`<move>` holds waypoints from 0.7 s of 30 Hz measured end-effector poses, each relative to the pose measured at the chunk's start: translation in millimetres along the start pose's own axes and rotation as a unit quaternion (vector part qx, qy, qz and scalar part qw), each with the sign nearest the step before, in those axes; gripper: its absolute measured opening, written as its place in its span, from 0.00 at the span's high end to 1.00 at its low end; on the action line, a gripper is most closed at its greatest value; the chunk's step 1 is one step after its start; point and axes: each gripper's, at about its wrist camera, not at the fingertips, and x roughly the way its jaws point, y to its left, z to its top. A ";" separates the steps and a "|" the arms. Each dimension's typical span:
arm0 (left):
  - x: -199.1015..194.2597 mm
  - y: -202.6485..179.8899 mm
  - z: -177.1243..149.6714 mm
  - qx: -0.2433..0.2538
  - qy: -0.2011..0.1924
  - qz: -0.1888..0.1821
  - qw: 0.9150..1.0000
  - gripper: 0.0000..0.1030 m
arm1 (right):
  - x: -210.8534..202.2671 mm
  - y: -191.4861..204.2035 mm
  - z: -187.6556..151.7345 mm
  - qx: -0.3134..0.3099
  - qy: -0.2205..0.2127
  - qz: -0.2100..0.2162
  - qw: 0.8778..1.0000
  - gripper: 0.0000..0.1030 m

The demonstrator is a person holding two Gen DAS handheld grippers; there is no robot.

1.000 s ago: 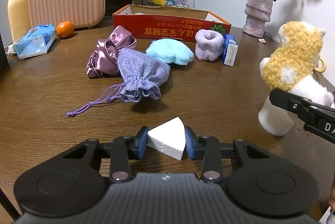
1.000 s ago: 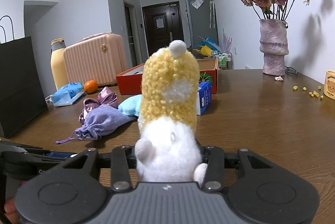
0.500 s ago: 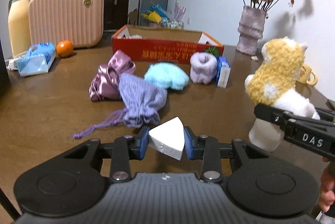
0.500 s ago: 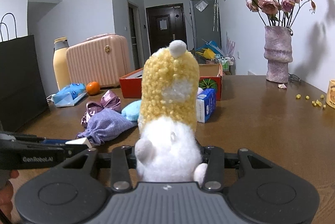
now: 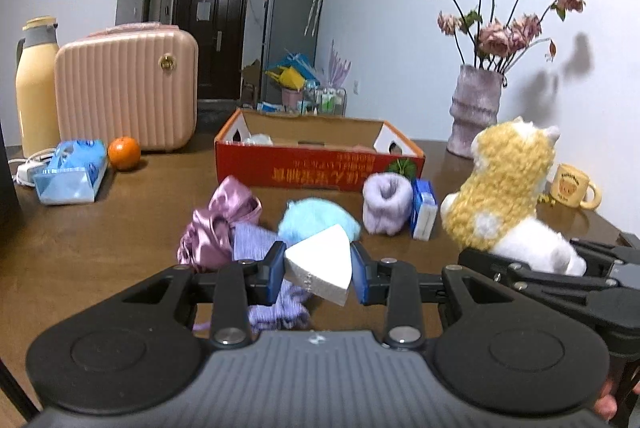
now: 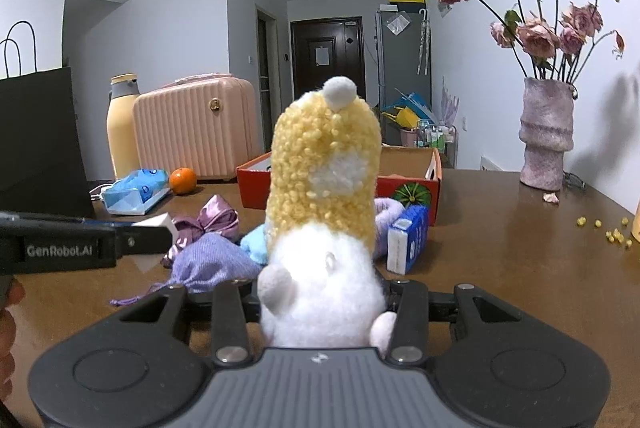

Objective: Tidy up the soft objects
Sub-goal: 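Carry the foam wedge and yellow-white plush with both grippers over the cardboard box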

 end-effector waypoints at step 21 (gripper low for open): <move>47.4 16.0 63.3 -0.024 -0.037 0.003 0.999 0.67 | 51.5 -0.9 52.7 0.000 -0.015 0.001 1.000 0.60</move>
